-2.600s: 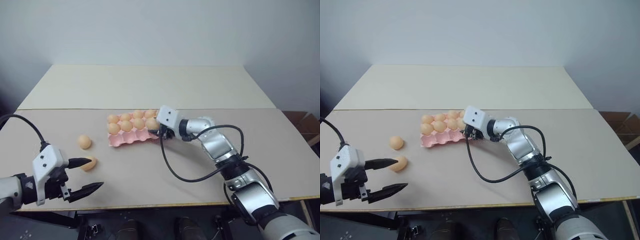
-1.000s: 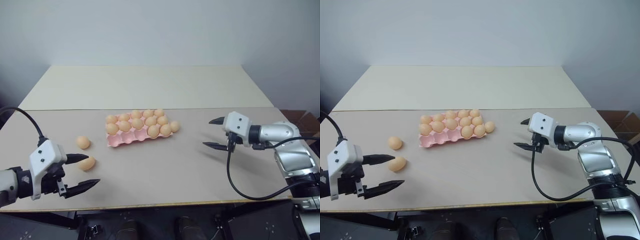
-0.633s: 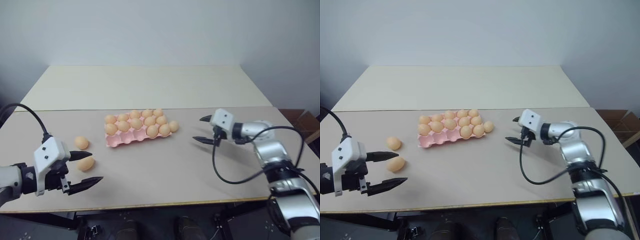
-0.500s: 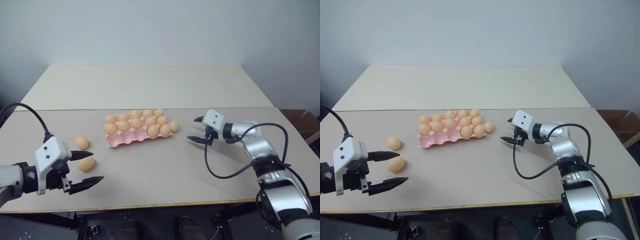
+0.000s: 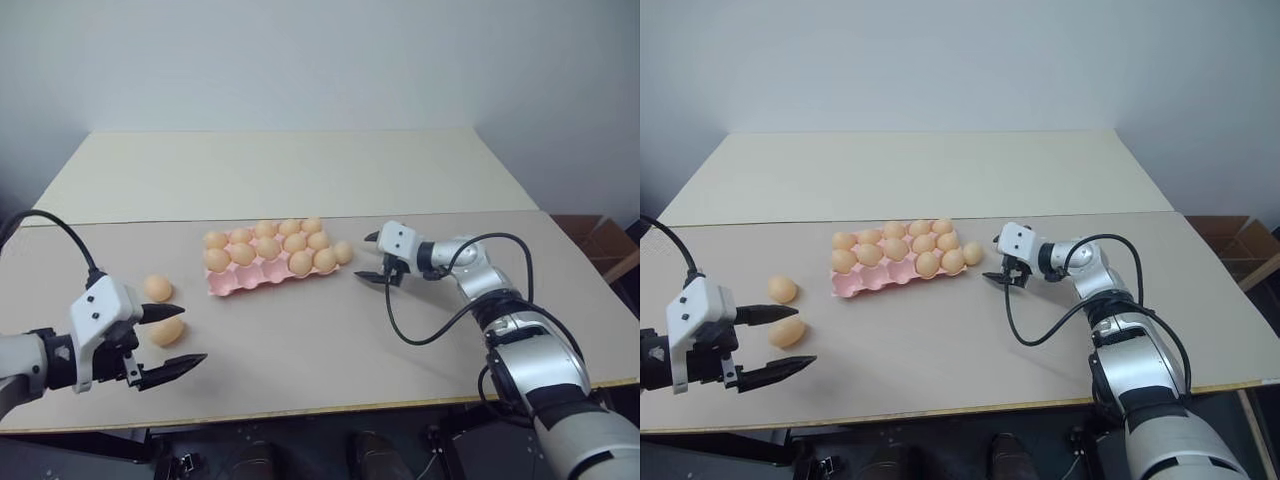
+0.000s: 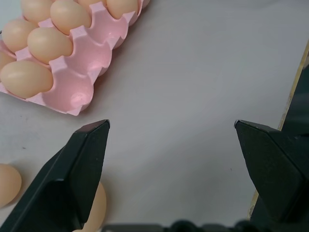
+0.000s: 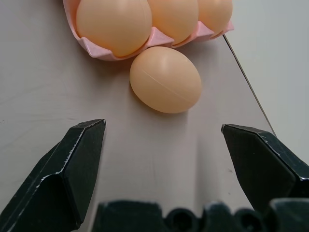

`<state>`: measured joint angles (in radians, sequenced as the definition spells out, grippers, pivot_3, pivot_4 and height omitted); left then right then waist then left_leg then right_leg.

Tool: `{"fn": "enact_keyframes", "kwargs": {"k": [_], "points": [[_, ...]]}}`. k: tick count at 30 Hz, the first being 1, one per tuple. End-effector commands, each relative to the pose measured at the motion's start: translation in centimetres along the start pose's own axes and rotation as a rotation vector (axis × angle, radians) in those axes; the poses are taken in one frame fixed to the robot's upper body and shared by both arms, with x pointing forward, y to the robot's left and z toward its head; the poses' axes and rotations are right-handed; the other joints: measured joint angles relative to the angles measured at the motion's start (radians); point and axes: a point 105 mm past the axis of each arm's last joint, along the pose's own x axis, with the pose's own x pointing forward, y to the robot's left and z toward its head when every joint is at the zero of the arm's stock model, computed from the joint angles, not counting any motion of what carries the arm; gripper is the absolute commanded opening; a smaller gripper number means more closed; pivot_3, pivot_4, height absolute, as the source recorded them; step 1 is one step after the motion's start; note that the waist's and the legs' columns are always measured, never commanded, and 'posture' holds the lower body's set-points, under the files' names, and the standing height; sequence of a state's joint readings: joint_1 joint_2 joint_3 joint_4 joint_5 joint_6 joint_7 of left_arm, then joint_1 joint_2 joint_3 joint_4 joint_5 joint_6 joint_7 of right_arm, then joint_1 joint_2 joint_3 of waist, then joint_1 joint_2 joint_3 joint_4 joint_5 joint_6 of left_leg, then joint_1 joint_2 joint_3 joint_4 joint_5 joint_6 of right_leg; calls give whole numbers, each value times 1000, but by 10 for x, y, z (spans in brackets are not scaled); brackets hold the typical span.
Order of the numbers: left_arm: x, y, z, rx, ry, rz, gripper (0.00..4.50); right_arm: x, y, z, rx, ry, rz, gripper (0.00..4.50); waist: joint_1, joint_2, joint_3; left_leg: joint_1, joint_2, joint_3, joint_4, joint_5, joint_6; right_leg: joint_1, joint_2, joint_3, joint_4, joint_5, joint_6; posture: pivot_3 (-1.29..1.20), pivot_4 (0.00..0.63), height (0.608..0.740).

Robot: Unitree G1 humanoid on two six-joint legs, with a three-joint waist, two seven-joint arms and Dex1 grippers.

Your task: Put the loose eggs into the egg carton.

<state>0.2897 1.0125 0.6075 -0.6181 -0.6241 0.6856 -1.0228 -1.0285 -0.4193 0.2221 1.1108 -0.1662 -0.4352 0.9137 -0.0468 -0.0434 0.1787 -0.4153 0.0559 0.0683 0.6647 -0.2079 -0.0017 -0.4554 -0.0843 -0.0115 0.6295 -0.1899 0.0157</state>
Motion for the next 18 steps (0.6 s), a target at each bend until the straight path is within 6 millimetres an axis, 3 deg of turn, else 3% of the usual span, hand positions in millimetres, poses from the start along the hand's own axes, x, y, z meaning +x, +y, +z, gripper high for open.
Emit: {"fn": "enact_keyframes", "kwargs": {"k": [1, 10, 18], "points": [[-3, 0, 5, 40, -6, 26, 4500, 4, -11, 17, -67, -32, -36, 4483, -1, 0, 0, 0, 0, 0, 0, 0, 0, 0, 0, 0, 0, 0, 0, 0, 150, 740], [-2, -3, 2, 27, -14, 34, 4500, 24, -13, 36, -65, -58, -43, 4483, -1, 0, 0, 0, 9, 0, 0, 0, 0, 0, 8, -1, 0, 2, -4, 0, 150, 740], [-2, -5, -3, 17, -6, 49, 4500, 31, -7, 36, -63, -34, -14, 4483, -1, 1, 0, 1, 10, 1, 0, 0, -1, -1, 9, -1, 0, 4, -9, 0, 150, 740]]}}
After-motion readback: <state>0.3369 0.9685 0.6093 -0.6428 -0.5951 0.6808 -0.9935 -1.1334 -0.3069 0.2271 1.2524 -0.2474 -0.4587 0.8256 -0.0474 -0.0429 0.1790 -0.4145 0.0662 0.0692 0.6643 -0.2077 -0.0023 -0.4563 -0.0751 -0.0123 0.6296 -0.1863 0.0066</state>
